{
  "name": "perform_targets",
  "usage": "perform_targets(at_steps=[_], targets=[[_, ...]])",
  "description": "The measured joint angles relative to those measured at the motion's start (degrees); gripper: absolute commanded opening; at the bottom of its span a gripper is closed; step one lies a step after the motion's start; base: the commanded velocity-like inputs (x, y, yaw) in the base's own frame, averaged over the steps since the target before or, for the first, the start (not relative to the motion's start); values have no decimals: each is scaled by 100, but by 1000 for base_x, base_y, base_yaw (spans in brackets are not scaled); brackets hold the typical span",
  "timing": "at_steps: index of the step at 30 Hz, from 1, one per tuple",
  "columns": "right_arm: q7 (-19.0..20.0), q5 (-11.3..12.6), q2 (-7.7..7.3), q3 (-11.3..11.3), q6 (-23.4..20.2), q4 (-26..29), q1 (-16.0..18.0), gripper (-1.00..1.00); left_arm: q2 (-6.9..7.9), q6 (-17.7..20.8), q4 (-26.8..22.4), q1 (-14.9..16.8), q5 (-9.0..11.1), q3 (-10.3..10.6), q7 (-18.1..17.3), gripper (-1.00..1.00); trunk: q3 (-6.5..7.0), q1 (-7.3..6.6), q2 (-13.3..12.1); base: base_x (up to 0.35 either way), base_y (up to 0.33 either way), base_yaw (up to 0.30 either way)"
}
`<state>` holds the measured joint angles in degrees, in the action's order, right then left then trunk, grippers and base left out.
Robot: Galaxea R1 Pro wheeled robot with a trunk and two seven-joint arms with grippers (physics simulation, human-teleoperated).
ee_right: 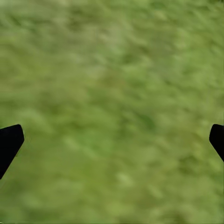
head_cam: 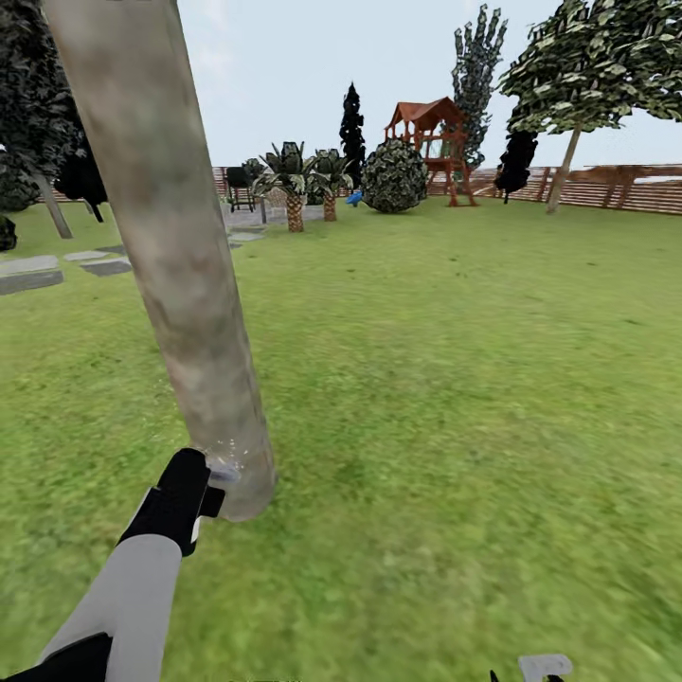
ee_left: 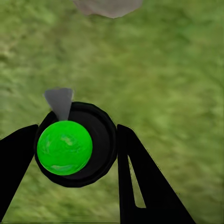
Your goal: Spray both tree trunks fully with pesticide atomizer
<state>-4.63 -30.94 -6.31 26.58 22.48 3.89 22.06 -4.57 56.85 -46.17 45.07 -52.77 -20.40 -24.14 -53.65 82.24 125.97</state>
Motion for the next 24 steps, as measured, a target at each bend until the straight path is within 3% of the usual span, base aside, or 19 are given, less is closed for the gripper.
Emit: perform_targets(at_steps=[15,24], targets=[[-1,1,-1,-1,0,2,-3,100,-1,-5,4,-1,-18,3,7,-100,0,-1,0,100,-240,29],[-2,0,0,-1,0,0,-1,100,0,-3,-8,2,-27,4,6,-100,0,-1,0,98,-260,221]])
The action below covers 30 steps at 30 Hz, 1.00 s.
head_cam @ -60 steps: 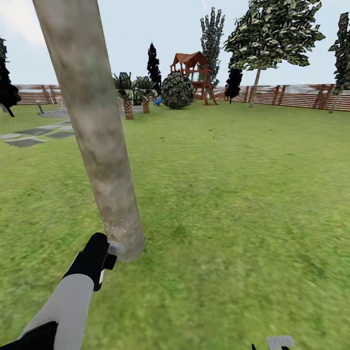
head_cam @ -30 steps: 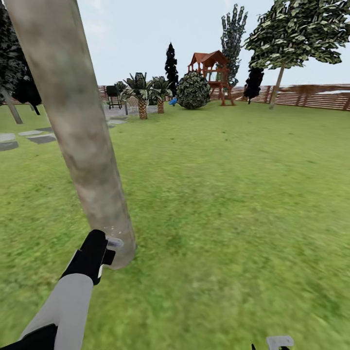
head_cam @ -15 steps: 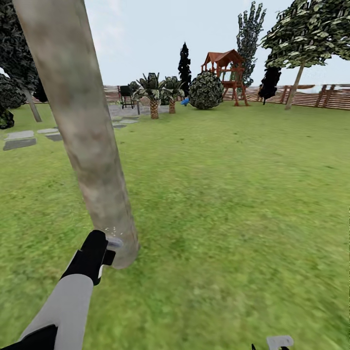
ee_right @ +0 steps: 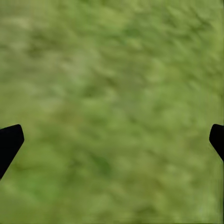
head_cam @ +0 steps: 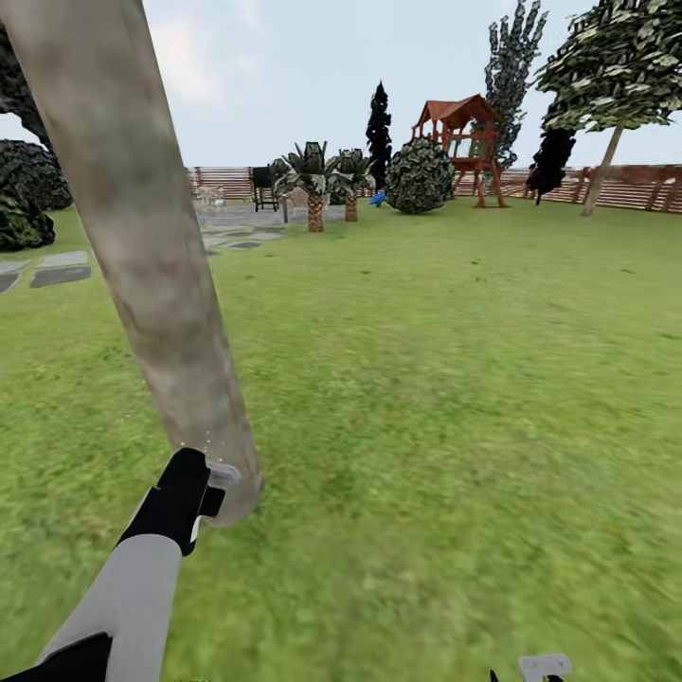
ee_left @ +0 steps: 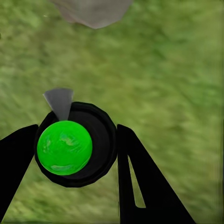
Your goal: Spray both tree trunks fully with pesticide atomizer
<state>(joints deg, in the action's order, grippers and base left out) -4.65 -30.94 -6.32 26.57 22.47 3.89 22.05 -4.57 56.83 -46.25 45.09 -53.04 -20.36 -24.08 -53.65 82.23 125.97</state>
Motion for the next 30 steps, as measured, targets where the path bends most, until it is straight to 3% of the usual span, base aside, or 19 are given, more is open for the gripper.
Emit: perform_targets(at_steps=[8,30], targets=[[0,7,0,0,0,3,0,100,-1,-1,1,-7,-1,1,-2,-100,0,0,0,92,-263,212],[7,3,-2,0,1,17,3,100,7,8,2,-2,-12,-2,-1,-100,0,0,0,82,-268,17]])
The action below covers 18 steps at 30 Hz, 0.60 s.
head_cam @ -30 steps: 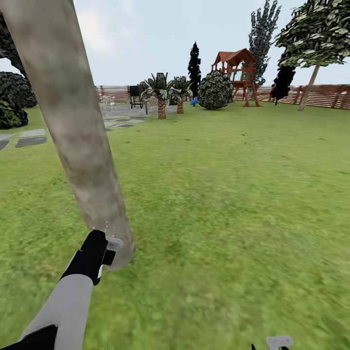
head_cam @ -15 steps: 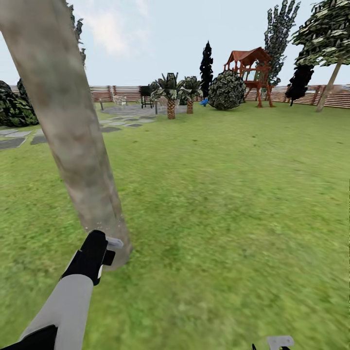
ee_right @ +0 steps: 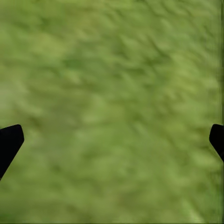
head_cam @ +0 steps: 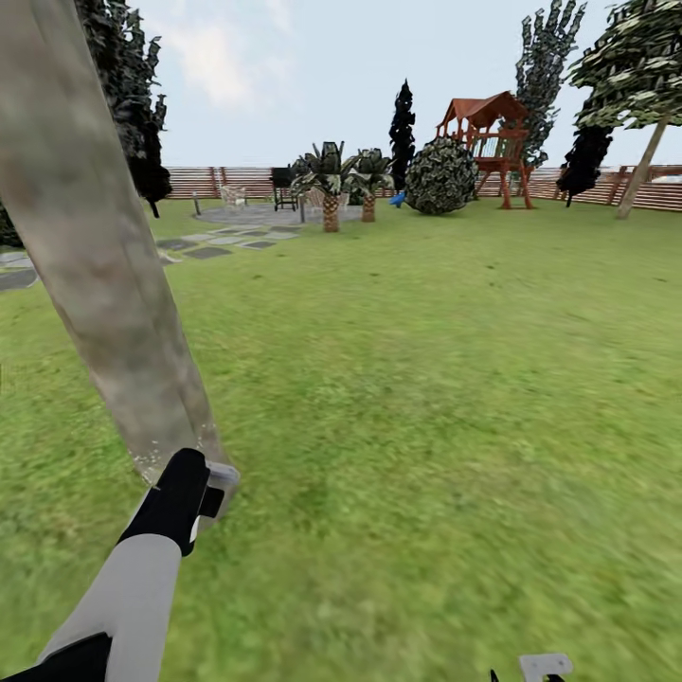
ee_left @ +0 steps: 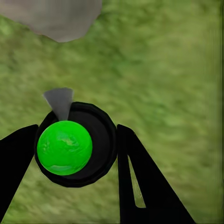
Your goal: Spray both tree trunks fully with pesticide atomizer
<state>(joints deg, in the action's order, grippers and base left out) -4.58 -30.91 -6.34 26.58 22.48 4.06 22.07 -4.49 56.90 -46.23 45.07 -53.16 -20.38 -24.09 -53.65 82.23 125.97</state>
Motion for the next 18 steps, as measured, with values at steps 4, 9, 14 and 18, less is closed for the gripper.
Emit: perform_targets(at_steps=[4,9,14,18], targets=[[-1,1,9,0,0,-2,-1,100,4,1,-2,-5,-14,0,2,-100,0,0,0,80,-269,245],[1,-2,11,0,-1,-6,-3,100,93,-7,-16,-22,-32,-43,-5,-100,0,0,0,80,-269,274],[-1,-3,11,-1,-1,-9,-2,100,111,-7,-16,-30,11,-52,-6,-100,0,0,0,93,-268,276],[0,-3,11,0,-1,-10,0,100,103,-7,-11,-30,7,-41,-1,-100,0,-1,0,194,-221,276]])
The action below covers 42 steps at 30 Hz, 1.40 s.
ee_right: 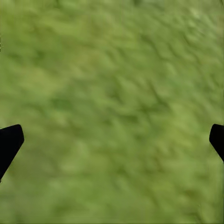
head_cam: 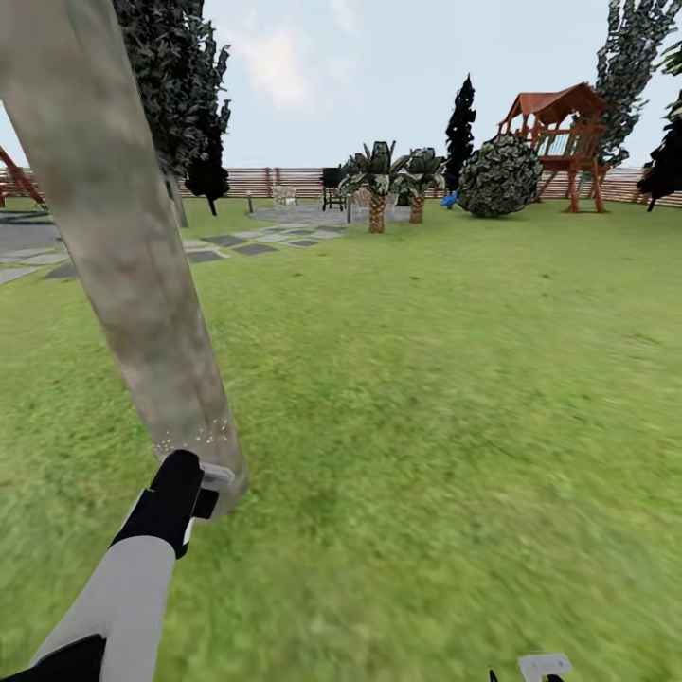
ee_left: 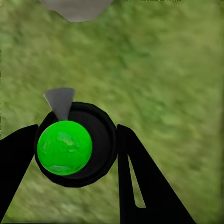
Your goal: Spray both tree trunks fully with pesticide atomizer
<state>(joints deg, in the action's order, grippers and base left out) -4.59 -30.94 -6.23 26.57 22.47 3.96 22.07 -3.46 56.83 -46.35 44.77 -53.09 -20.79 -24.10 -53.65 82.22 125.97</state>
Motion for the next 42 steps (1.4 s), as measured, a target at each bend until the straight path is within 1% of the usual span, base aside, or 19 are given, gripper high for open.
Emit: perform_targets(at_steps=[6,8,12,20,22,23,25,26,30,33,40,42], targets=[[-4,0,1,1,-1,3,-1,100,-1,-16,26,-19,-37,41,14,-100,0,2,0,103,-69,275],[-4,0,0,1,5,12,0,100,0,-27,26,-44,-50,30,99,-100,0,2,0,4,-2,271],[-5,0,-2,1,8,17,-4,100,-10,-40,26,-142,29,28,229,-100,0,2,0,0,0,269],[-4,0,-20,2,9,19,-5,100,-72,-62,89,-150,52,41,233,-100,0,2,0,0,0,33],[-4,0,-25,1,9,19,-1,100,-75,-191,90,-149,52,39,233,-100,0,2,0,0,0,0],[-4,0,-26,1,9,19,-1,100,-73,-406,95,-151,59,26,236,-100,0,2,0,0,0,0],[-5,0,-27,1,10,19,-1,100,-73,-637,98,-155,62,4,236,-100,0,2,0,0,0,0],[-5,0,-25,1,9,19,-2,100,-75,-682,100,-156,59,-3,235,-100,0,2,0,0,0,0],[-11,4,-17,1,9,12,-2,100,-77,-722,99,-157,56,-13,233,-100,0,2,0,8,-20,0],[-14,1,-7,0,9,3,-1,100,-77,-724,100,-158,59,-12,233,-100,0,2,0,69,-183,39],[-16,1,0,0,9,-8,-2,100,-93,-729,92,-159,68,-12,231,-100,0,1,0,110,-247,252],[-16,0,0,0,9,-8,-2,100,-93,-728,91,-159,131,-11,231,-100,0,2,0,52,-262,276]])
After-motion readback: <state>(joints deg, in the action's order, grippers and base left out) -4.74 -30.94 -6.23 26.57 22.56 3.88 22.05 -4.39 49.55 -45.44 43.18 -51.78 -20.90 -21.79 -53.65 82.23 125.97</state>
